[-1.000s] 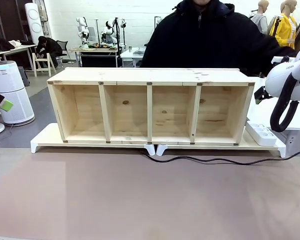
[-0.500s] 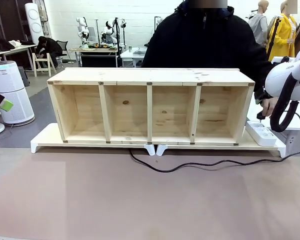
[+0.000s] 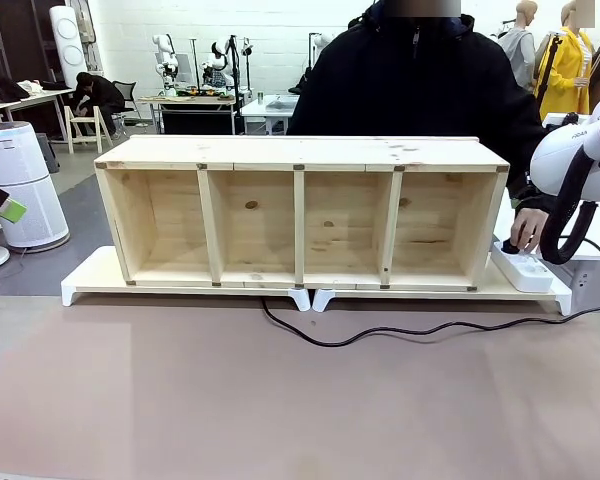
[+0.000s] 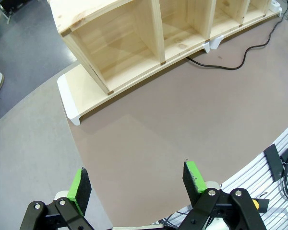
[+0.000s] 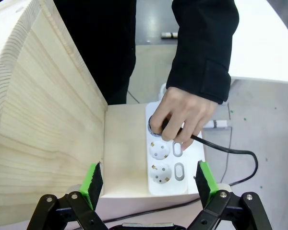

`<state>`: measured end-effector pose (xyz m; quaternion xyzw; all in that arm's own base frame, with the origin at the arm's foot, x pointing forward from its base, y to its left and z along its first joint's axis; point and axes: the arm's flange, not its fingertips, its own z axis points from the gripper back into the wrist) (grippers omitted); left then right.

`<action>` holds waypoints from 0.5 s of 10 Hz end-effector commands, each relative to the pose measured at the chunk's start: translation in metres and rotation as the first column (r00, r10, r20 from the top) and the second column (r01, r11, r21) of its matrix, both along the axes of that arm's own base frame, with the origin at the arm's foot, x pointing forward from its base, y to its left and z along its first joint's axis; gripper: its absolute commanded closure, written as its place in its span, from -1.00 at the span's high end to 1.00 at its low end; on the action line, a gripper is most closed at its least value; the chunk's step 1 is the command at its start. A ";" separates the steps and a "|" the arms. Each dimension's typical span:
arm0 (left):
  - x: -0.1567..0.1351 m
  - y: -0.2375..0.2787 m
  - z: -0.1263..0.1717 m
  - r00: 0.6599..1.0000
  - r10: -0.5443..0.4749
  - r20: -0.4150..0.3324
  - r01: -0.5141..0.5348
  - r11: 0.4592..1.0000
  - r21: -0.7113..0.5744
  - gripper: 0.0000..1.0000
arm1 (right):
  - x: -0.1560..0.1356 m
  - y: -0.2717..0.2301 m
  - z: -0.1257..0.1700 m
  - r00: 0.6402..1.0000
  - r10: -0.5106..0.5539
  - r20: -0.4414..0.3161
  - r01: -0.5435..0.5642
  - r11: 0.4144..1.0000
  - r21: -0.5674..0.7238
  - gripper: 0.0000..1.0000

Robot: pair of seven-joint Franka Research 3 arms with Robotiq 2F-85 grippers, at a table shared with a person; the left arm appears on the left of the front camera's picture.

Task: Perform cable management.
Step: Release the Power Cable when the human grasps it.

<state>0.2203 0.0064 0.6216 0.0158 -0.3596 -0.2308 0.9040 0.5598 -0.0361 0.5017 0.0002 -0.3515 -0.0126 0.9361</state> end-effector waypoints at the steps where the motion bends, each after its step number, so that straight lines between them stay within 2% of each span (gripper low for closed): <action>1: 0.003 0.000 0.000 1.000 0.003 0.010 -0.003 1.000 0.000 1.00 | 0.000 -0.001 0.000 1.000 -0.004 -0.008 0.004 1.000 0.003 1.00; 5: 0.003 0.000 0.000 1.000 0.003 0.010 -0.003 1.000 0.000 1.00 | 0.000 -0.001 0.000 1.000 -0.004 -0.008 0.004 1.000 0.003 1.00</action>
